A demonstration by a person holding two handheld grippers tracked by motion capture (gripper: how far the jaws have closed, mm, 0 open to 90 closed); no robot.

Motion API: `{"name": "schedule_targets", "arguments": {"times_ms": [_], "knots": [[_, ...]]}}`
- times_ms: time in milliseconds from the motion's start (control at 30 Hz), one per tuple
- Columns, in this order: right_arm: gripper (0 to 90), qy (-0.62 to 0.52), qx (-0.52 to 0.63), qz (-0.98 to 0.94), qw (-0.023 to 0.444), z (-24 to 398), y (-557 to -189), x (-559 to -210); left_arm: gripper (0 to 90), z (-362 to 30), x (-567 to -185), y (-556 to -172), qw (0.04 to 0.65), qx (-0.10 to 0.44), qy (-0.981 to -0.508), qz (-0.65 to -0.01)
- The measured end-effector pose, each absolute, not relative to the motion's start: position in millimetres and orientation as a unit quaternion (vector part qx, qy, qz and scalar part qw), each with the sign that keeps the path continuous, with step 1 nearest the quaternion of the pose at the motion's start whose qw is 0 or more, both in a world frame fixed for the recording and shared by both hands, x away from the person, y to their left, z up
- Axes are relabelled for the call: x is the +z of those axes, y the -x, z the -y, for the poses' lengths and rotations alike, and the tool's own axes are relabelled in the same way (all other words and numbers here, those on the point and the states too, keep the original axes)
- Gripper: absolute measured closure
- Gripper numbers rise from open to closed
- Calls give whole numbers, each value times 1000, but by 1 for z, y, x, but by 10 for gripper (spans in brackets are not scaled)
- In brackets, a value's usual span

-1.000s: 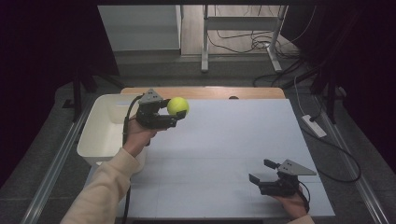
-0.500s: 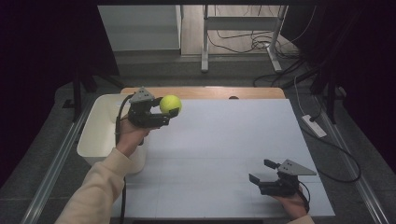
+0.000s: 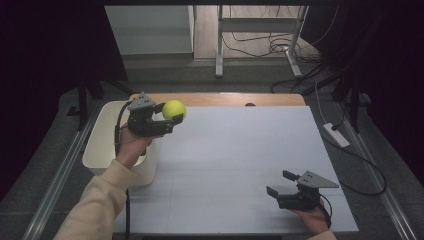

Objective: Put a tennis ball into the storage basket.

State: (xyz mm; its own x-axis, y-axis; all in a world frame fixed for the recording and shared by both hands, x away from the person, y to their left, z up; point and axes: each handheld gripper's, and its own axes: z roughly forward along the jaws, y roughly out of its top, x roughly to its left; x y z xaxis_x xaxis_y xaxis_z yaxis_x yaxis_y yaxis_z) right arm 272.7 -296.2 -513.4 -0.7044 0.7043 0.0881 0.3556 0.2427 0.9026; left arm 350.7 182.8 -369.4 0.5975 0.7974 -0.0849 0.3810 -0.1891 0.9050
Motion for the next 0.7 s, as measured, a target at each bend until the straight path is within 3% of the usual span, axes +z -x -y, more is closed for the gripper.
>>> {"name": "schedule_targets", "arguments": {"times_ms": [700], "knots": [[118,-345,510,-769,171,297,-273,-514,275,-210,-368,-343,498,220,-727,-418]]}}
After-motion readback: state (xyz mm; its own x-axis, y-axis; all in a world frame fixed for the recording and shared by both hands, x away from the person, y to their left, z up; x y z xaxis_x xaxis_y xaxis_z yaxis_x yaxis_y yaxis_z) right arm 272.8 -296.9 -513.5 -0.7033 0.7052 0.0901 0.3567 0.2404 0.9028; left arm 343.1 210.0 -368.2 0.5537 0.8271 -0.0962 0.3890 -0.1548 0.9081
